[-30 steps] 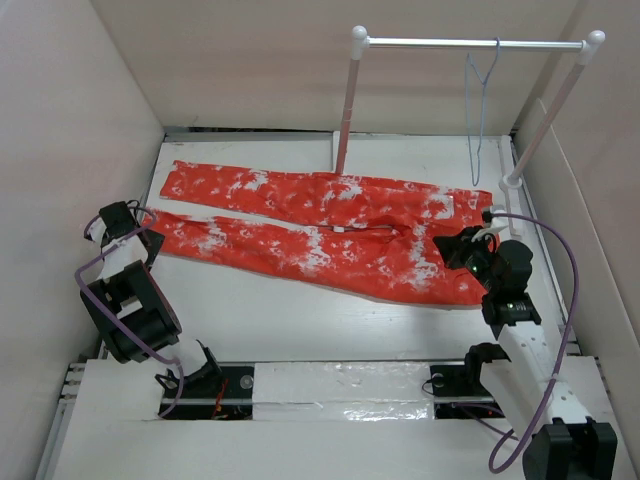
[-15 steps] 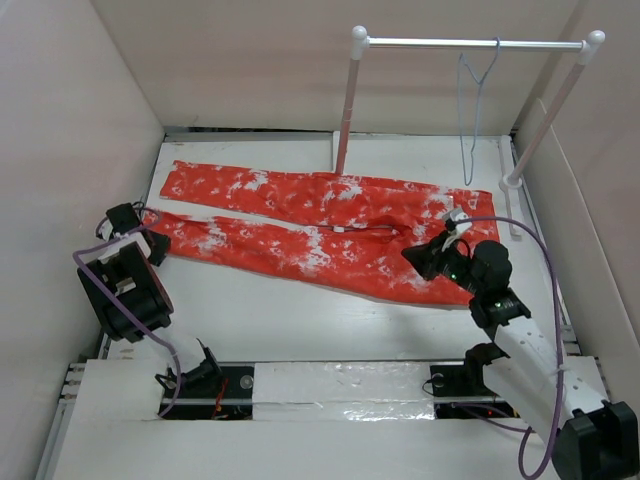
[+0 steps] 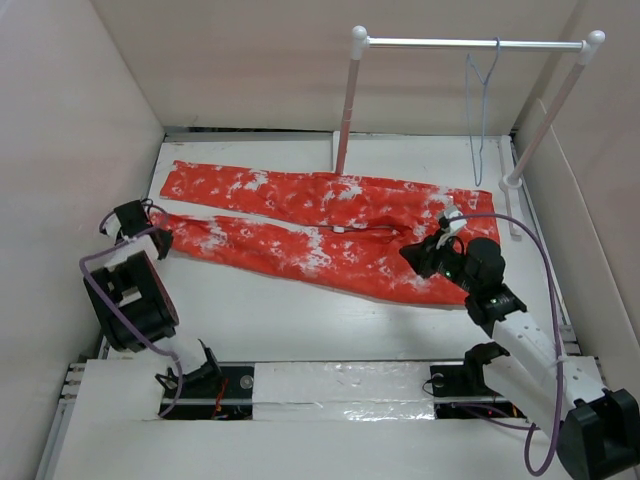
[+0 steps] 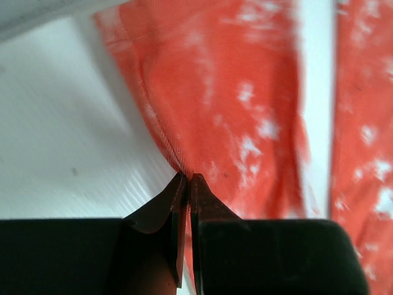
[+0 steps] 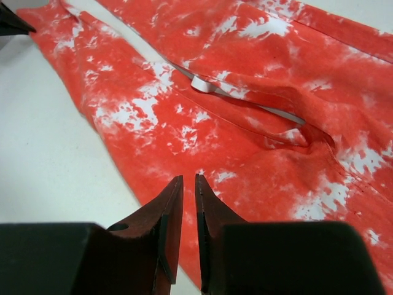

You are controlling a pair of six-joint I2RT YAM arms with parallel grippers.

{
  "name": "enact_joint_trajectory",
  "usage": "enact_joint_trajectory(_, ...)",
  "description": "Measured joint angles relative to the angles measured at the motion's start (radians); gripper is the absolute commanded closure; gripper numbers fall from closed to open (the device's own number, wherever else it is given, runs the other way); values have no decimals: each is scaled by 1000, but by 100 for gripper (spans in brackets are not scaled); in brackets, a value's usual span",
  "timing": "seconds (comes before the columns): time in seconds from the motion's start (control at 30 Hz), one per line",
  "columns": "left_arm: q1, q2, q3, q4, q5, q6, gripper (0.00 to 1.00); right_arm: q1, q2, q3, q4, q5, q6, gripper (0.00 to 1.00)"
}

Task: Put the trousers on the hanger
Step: Fold the trousers at the center of the board.

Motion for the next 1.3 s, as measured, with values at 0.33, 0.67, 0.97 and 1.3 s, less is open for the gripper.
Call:
enact_joint_trajectory(0.33,-182,-508,-53,-16,-55,-35,100,-24,-30,3,-143,217,16,36)
enact_joint_trajectory(0.67,-189,-917,-88,-95,-23,12,100,-122,-113,-63,-288,324,100,80)
enact_joint_trajectory(0.97,-190,-1126,-142,-97,137,71,100,-194,-113,-63,-388,554,252,79)
enact_joint_trajectory(1.3,-196,-1148,-232,-98,341,107,100,-370,407,36,-225,476,330,78)
